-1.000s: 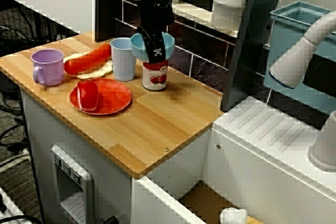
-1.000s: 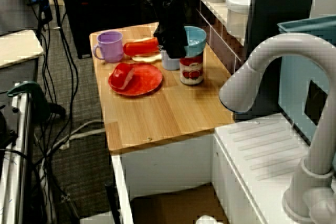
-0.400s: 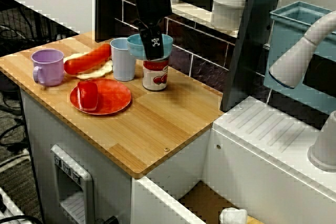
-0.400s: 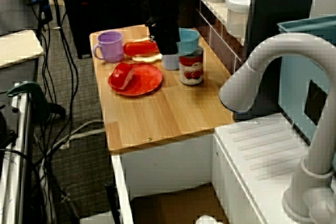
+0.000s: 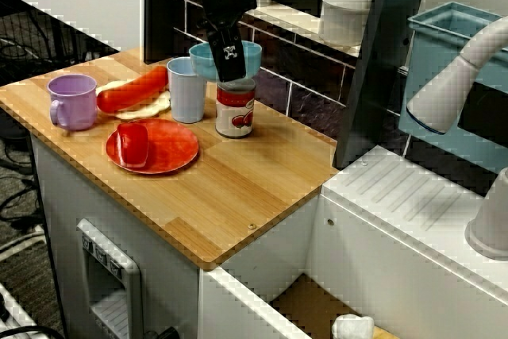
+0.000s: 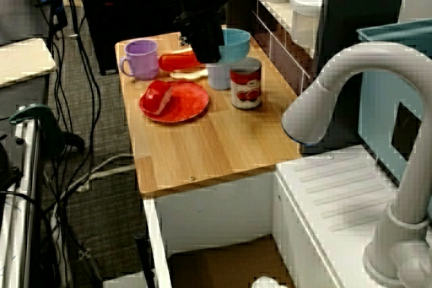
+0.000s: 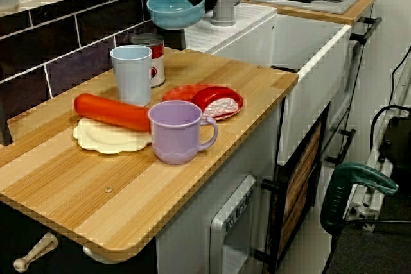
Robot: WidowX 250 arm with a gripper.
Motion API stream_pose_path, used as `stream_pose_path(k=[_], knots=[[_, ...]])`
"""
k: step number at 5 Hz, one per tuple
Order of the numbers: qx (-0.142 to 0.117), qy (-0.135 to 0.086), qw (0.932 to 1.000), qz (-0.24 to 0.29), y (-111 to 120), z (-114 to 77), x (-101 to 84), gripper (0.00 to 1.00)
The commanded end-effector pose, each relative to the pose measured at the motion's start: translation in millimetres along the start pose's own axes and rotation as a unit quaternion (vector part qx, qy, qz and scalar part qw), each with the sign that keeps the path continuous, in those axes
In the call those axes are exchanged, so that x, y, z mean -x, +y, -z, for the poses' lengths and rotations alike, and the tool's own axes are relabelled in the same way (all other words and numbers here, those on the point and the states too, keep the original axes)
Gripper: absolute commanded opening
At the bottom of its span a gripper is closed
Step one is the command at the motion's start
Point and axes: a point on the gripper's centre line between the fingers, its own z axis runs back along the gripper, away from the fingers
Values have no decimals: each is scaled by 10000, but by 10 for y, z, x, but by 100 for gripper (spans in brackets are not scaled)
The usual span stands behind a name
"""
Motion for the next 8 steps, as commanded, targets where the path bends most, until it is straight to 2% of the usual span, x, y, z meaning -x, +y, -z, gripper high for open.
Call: stream_pose_path(k=[1, 2, 4, 8], knots=[[-105, -213, 9993, 301, -221, -151, 13, 0], [-115, -231, 9993, 287, -287, -51, 38, 0], [-309, -157, 9988, 345, -343, 227, -3, 0], [-529, -65, 9983, 242, -246, 571, -255, 0]])
